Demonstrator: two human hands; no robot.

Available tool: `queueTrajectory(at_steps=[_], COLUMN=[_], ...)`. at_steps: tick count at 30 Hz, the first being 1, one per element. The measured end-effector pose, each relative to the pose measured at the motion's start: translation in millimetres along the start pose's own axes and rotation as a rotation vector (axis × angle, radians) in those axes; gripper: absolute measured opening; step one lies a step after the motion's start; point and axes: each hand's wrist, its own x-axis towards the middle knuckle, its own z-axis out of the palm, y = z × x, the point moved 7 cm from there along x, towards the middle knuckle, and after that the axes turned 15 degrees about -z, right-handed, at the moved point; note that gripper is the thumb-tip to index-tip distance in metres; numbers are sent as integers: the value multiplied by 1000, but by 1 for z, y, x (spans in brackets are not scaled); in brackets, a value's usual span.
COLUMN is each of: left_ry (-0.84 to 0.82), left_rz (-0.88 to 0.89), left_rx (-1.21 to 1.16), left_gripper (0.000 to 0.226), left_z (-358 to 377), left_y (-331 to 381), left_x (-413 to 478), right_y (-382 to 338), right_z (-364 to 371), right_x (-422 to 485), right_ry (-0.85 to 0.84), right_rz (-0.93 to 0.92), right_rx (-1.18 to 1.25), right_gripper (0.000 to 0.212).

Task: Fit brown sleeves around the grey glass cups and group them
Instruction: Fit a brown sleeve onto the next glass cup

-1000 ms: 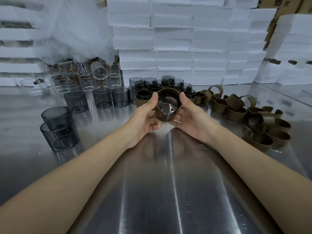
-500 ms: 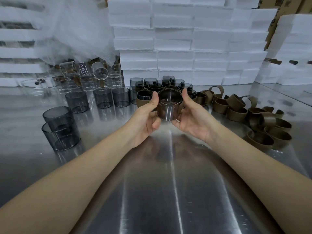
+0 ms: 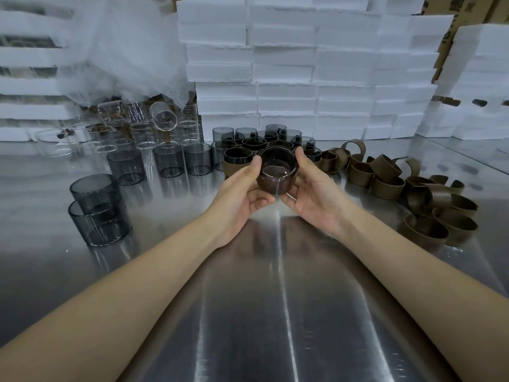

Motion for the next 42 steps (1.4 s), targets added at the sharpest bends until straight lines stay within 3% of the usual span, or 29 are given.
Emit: queueTrajectory(at_steps=[5, 10, 15, 23, 26, 29, 33, 39, 42], left_ry=[65, 52, 56, 70, 74, 103, 115, 90, 134], left_rz=[51, 60, 78, 178, 205, 231, 252, 178, 161], left_rx=[-30, -37, -113, 125, 184, 211, 244, 139, 175], left_gripper=[59, 31, 42, 48, 48, 49, 47, 33, 32], left_z=[-2, -1, -5, -4, -1, -1, 0, -3, -7], left_y=[4, 3, 5, 6, 8, 10, 11, 13, 12], left_x=[-4, -5, -3, -5, -7, -8, -11, -9, -9], right_y=[3, -5, -8, -9, -17, -25, -25, -23, -19], right_z=[-3, -5, -8, -8, -11, -6, -2, -13, -15], right_x=[1, 4, 5, 7, 4, 1, -1, 2, 3], right_ry=[-14, -52, -12, 0, 22, -64, -128, -71, -96], right_rz=[6, -101, -195, -225, -315, -414, -429, -363, -276], right_rx=[-70, -142, -116, -88, -265, -566, -688, -703, -513], right_gripper=[39, 47, 56, 65, 66, 71, 84, 72, 53])
